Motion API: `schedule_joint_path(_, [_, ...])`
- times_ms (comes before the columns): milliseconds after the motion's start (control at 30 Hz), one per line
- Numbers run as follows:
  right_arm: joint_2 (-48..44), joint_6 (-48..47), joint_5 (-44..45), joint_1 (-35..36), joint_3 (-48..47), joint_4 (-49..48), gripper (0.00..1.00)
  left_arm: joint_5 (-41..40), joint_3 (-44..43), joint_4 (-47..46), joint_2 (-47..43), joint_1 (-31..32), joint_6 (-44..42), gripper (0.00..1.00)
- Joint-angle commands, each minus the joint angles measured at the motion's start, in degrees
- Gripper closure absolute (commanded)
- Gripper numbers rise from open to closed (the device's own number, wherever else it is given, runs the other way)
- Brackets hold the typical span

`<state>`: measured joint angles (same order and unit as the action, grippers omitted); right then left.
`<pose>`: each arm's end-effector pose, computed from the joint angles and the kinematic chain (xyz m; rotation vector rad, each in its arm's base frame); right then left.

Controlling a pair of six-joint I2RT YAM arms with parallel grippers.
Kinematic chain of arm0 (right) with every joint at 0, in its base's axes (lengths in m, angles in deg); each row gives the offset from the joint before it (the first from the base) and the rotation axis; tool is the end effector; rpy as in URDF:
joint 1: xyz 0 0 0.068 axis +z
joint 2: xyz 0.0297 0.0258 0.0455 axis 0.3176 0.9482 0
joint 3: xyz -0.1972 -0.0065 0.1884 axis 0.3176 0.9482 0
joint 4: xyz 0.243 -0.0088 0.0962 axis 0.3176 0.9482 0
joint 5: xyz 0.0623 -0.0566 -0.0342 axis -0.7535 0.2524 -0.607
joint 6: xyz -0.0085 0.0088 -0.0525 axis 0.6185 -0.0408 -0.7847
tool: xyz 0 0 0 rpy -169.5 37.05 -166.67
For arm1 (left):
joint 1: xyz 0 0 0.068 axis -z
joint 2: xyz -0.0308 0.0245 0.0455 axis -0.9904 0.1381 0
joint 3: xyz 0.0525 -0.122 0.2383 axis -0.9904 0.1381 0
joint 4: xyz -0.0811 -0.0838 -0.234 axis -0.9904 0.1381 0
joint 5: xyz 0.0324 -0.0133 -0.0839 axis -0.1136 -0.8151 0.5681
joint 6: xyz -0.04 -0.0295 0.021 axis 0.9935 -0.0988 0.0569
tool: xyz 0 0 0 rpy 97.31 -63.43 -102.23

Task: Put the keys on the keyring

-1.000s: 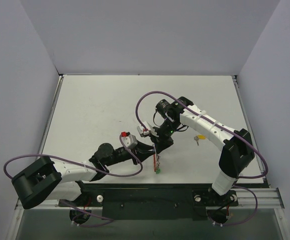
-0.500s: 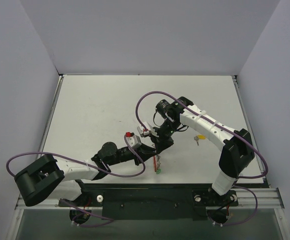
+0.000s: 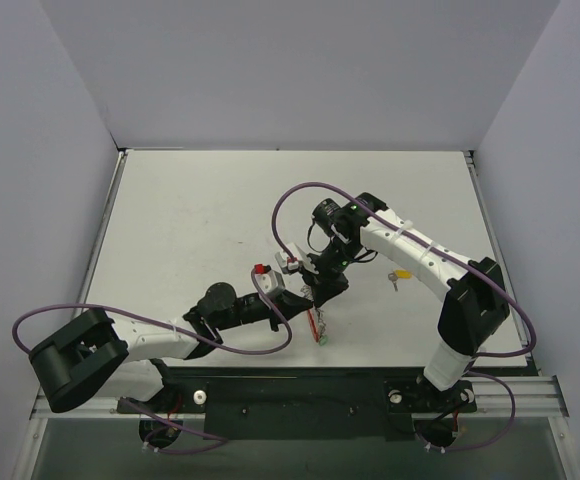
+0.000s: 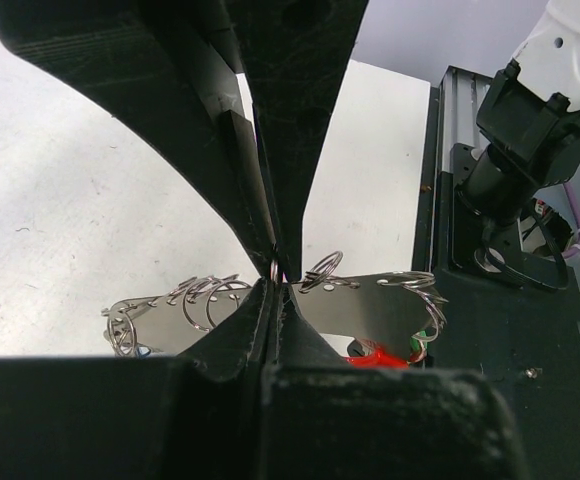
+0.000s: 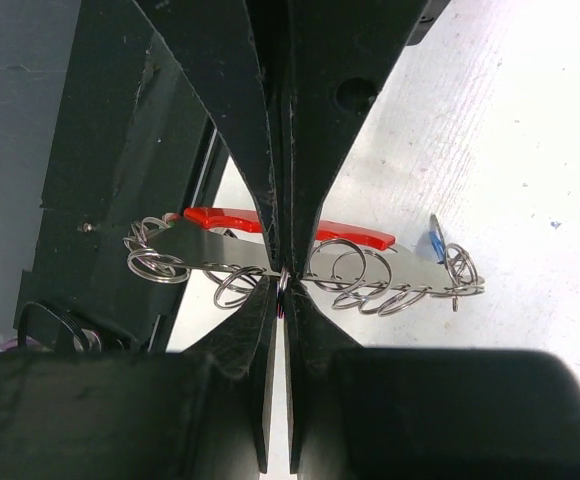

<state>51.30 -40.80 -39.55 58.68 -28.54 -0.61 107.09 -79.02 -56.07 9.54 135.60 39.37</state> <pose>0.2343 0.2328 0.2801 -2.1006 1.3873 1.0312 0.1327 -0.2014 0.1988 0.8951 1.4189 -1.1474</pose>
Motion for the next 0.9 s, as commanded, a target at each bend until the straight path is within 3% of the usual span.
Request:
schedule_joint_path(0, [-0.6,0.2,-2.6,0.0,-1.8,2.8,1.00,0.1,-1.3,-2.9,-0.6,0.4,-0.2,1.00])
schedule_joint_path(167, [-1.1,0.5,-3.8,-1.5,-1.6,2.7,0.85,-3.9,2.0,-5.6,-3.5,0.5,-0.5,1.00])
schedule_joint_path(367, [-1.6,0.2,-6.3,-3.4,-1.0,2.7,0.76,-4.7,4.1,-6.4,-5.1,0.6,-0.4,1.00])
schedule_joint_path(867, [-0.3,3.6,-9.2,-3.2,0.8,-2.4,0.73,-4.7,4.6,-11.3,-3.5,0.7,2.0,1.00])
